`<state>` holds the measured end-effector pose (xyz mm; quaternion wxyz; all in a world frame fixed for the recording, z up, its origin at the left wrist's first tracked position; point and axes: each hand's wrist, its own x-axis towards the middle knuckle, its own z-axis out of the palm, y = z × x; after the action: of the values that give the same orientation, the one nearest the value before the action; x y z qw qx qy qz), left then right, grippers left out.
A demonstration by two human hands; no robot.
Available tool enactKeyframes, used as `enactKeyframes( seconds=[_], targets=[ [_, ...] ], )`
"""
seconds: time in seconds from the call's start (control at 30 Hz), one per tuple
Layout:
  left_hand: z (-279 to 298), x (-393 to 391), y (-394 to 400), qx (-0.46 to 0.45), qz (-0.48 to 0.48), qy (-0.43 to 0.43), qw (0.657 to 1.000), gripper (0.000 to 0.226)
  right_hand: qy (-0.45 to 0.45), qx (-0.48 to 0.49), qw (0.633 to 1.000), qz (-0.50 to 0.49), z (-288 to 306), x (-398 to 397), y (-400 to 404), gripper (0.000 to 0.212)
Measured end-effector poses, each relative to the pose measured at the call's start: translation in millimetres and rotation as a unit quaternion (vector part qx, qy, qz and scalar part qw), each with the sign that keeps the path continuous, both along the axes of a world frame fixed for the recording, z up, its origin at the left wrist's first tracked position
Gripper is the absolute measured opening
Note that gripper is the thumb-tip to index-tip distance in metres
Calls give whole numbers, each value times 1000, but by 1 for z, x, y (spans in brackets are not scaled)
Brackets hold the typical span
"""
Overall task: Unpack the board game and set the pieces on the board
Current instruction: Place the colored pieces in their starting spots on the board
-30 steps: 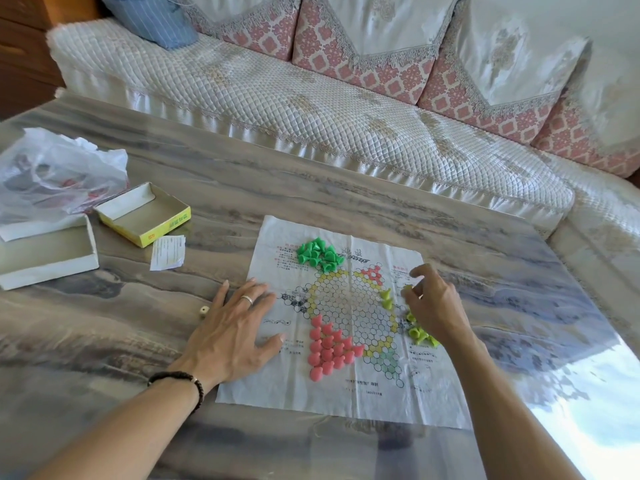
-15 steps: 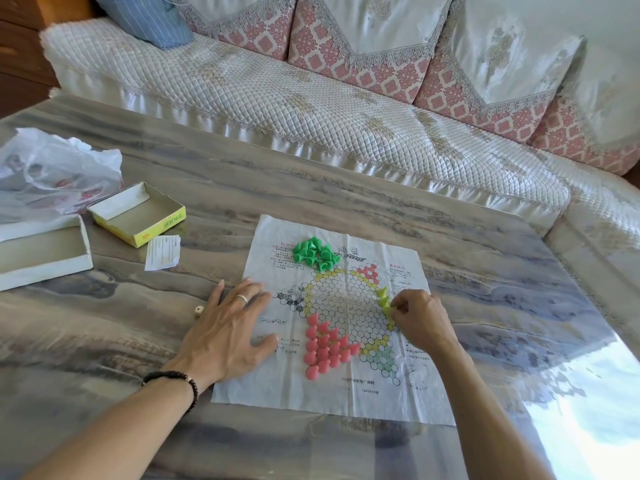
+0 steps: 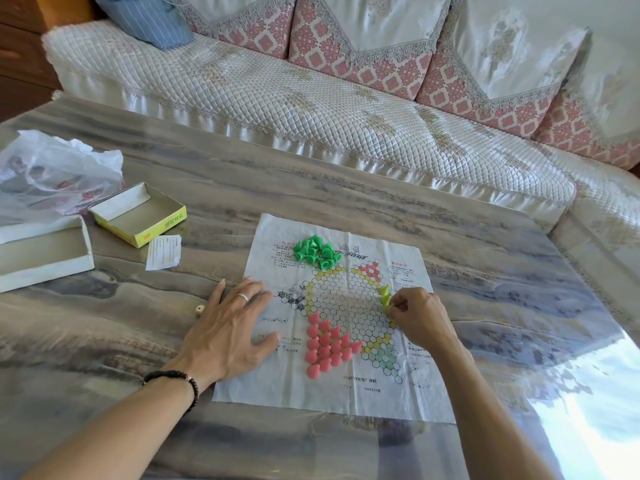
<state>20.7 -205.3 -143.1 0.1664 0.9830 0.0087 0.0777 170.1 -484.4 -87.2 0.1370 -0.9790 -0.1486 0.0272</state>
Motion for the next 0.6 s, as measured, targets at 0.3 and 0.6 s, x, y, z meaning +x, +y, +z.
enactKeyframes(
  seconds=[0.3, 0.6],
  targets=[
    [-2, 1, 0, 3, 1, -3, 1000, 80, -41, 28, 999, -8, 22, -1, -27, 20],
    [-1, 1, 0, 0, 3, -5, 1000, 81, -3, -95, 994, 55, 12, -16, -35, 23]
  ],
)
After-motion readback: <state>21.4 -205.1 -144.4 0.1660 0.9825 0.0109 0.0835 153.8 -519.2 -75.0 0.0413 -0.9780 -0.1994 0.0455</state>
